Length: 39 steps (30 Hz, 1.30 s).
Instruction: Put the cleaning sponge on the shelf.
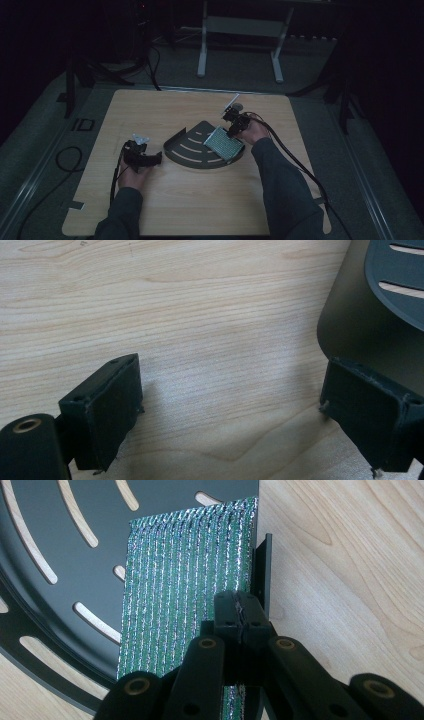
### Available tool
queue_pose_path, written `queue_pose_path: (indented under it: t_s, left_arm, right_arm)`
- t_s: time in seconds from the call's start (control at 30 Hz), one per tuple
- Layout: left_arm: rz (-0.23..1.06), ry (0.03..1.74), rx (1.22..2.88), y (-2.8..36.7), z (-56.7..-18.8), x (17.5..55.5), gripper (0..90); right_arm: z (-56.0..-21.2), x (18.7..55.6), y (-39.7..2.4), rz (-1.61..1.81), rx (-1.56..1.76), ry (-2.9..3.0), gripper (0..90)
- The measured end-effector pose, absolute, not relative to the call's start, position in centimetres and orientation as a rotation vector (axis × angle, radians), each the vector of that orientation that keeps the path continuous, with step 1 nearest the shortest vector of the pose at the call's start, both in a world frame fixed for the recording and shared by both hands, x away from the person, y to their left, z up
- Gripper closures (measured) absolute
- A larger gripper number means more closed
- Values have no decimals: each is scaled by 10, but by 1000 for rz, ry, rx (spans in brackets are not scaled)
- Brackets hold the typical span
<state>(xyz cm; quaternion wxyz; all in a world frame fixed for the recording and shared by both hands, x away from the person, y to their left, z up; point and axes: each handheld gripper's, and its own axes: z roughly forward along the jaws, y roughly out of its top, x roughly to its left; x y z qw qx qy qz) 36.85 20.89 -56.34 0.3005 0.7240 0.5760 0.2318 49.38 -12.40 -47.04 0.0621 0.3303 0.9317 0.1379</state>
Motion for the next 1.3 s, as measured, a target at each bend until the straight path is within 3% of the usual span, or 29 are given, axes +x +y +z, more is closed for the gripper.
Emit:
queue_pose_path:
  t_s: [0.4,0.57,0.73,0.9,1.03,1.3]
  left_arm:
    - [615,1529,1922,209,-563,369,101]
    - [615,1529,1922,209,-563,369,101]
    - [615,1529,1920,209,-563,369,101]
    - [615,1529,1922,209,-563,368,101]
    - [615,1529,1922,209,-563,369,101]
    - [615,1529,1920,209,-563,369,101]
  right_arm:
    - [-467,494,-129,439,1009,2803,860]
    - [-465,492,-131,451,1013,2798,791]
    - [-457,485,-133,488,990,2776,641]
    - [-452,477,-137,535,953,2763,612]
    - [-453,470,-146,541,972,2712,498]
    - [-458,453,-178,587,1067,2650,364]
